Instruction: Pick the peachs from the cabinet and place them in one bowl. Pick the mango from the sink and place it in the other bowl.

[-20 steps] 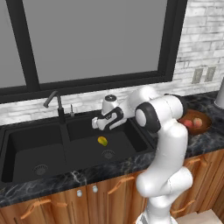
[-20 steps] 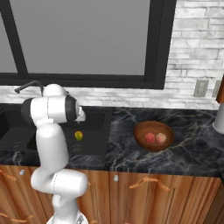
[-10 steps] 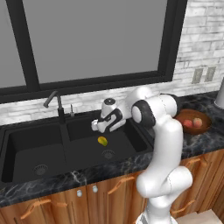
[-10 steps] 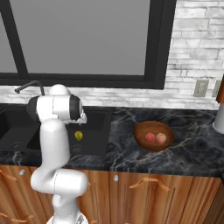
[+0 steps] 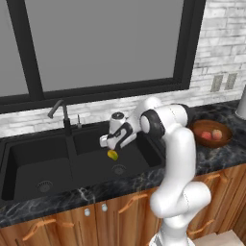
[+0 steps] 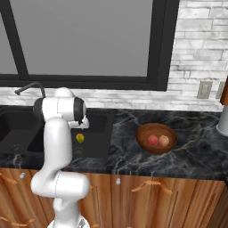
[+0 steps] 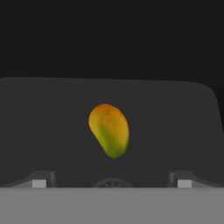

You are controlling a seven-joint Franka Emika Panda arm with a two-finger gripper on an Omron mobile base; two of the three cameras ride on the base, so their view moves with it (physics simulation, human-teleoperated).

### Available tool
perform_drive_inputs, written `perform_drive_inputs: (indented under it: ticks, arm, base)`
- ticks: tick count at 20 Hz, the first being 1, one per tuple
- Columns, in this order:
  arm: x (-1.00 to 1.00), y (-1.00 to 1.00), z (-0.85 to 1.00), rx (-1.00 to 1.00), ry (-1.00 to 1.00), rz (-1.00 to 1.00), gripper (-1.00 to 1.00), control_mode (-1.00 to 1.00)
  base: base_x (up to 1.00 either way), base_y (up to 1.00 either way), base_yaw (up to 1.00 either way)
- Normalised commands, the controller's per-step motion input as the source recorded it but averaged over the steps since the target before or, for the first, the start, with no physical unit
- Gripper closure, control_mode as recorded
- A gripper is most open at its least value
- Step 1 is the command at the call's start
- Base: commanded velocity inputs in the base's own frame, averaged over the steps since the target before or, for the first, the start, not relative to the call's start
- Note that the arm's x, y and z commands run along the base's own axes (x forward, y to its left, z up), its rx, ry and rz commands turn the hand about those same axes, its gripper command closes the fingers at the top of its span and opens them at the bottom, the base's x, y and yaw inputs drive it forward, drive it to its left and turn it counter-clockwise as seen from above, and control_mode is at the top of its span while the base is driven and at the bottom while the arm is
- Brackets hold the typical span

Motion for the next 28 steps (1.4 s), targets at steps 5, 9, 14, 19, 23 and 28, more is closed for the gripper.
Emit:
perform_drive_inputs:
  ticks: [5, 9, 14, 19, 23, 28]
  arm:
    - [0.14, 0.06, -0.33, -0.04, 0.01, 0.0, -1.0, -1.0]
    - [0.17, 0.05, -0.31, -0.03, 0.01, 0.0, -1.0, -1.0]
    - [0.17, 0.05, -0.32, -0.04, 0.03, 0.0, -1.0, -1.0]
    - [0.18, 0.01, -0.28, -0.04, 0.04, 0.0, -1.0, -1.0]
    - [0.2, 0.0, -0.26, -0.04, 0.04, 0.0, -1.0, -1.0]
    - [0.22, 0.0, -0.22, -0.04, 0.04, 0.0, -1.0, -1.0]
  base:
    - [0.0, 0.0, 0.0]
    - [0.0, 0.0, 0.0]
    - [0.0, 0.0, 0.0]
    - [0.0, 0.0, 0.0]
    - [0.0, 0.0, 0.0]
    - [0.0, 0.0, 0.0]
